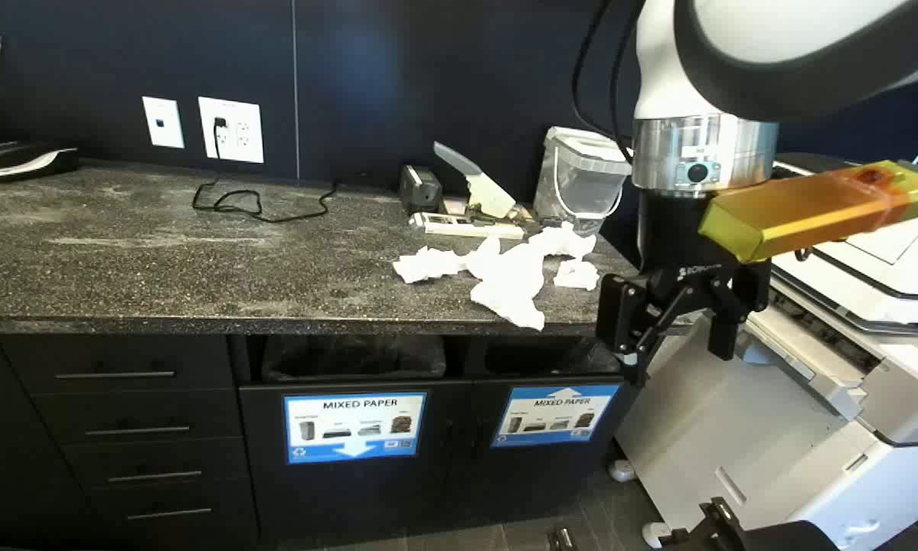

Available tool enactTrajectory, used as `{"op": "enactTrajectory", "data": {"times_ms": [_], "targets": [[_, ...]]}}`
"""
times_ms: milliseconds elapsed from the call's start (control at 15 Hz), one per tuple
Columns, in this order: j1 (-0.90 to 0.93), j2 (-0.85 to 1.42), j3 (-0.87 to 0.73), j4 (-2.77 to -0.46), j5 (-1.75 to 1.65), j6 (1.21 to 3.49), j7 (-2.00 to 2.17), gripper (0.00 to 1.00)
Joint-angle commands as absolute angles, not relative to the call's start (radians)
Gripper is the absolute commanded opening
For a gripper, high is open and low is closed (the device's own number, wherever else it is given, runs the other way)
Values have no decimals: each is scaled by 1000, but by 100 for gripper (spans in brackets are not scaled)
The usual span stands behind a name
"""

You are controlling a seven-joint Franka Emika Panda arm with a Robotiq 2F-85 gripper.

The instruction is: Place the papers on the counter inside the bin on the right

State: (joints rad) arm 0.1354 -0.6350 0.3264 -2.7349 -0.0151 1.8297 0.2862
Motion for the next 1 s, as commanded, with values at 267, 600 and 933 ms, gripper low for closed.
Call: {"op": "enactTrajectory", "data": {"times_ms": [267, 600, 933], "targets": [[155, -631, 307, -2732, -26, 1827, 296, 100], [131, -606, 286, -2750, -49, 1899, 286, 100], [46, -490, 215, -2753, -148, 2151, 288, 100]]}}
